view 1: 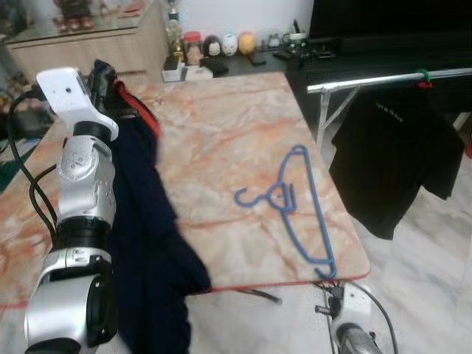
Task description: Hang hanger
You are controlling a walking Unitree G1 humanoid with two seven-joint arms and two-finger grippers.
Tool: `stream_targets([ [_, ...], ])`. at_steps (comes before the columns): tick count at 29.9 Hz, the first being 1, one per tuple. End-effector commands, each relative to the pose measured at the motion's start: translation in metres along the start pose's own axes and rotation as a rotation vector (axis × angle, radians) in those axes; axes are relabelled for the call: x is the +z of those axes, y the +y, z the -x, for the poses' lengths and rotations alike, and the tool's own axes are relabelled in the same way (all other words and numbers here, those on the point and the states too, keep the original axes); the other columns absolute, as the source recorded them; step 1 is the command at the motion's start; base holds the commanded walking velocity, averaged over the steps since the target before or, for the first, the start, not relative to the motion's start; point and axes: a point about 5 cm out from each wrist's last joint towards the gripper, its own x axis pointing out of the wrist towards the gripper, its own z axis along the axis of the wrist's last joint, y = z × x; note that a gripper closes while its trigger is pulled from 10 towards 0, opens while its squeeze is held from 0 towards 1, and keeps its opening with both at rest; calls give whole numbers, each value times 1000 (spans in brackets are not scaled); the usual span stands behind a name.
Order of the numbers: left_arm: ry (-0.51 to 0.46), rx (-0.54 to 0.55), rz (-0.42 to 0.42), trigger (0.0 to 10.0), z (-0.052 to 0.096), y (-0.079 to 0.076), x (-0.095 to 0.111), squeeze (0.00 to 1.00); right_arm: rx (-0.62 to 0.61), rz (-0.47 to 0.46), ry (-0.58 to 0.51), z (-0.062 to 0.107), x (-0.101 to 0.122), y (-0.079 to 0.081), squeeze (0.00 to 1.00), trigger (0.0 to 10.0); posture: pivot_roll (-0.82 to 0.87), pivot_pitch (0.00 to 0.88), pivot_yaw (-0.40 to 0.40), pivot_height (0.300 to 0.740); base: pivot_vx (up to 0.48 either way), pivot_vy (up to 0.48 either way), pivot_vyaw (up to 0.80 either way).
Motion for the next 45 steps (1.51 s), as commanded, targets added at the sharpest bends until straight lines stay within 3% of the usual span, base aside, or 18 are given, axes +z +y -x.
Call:
stream_targets([
  [1,-39,-25,9,10000,-5,-5,8,0,-5,-13,-18,-2,6,-1,0,10000,65,0,62,740,307,0,0],
  [3,-13,-78,65,10000,5,-10,-1,0,-8,-15,-13,1,-1,-5,0,10000,61,0,63,740,0,0,0],
  [7,24,-81,111,10000,21,-9,-13,0,-10,-17,3,5,-10,-9,0,10000,60,0,63,740,0,0,0],
  [11,159,-66,117,10000,59,1,-40,0,-11,-17,37,11,-25,-12,0,10000,62,0,65,740,0,0,0],
  [16,218,-46,113,10000,85,9,-49,0,-9,-16,52,12,-28,-13,0,10000,70,0,62,740,0,0,0],
  [25,294,-76,126,10000,113,7,-45,0,-3,-8,38,7,-16,-13,0,10000,67,0,62,740,0,0,0],
  [29,366,-160,112,10000,125,3,-46,0,-2,-4,23,1,-3,-12,0,10000,74,0,60,740,0,0,0],
  [36,643,-497,103,10000,174,-23,-69,0,6,13,20,-2,6,-14,0,10000,77,0,57,740,0,0,0],
  [41,657,-481,106,10000,174,-26,-72,0,8,15,26,-1,2,-13,0,10000,73,0,57,740,0,0,0],
  [42,668,-481,85,10000,174,-25,-74,451,9,15,27,0,-1,-12,0,10000,72,0,57,740,0,0,0],
  [44,665,-478,84,10000,174,-25,-75,451,9,16,28,0,-1,-12,0,10000,71,0,57,740,0,0,0],
  [45,665,-478,85,10000,174,-25,-75,569,9,16,29,1,-2,-11,0,10000,71,0,57,740,0,0,0],
])
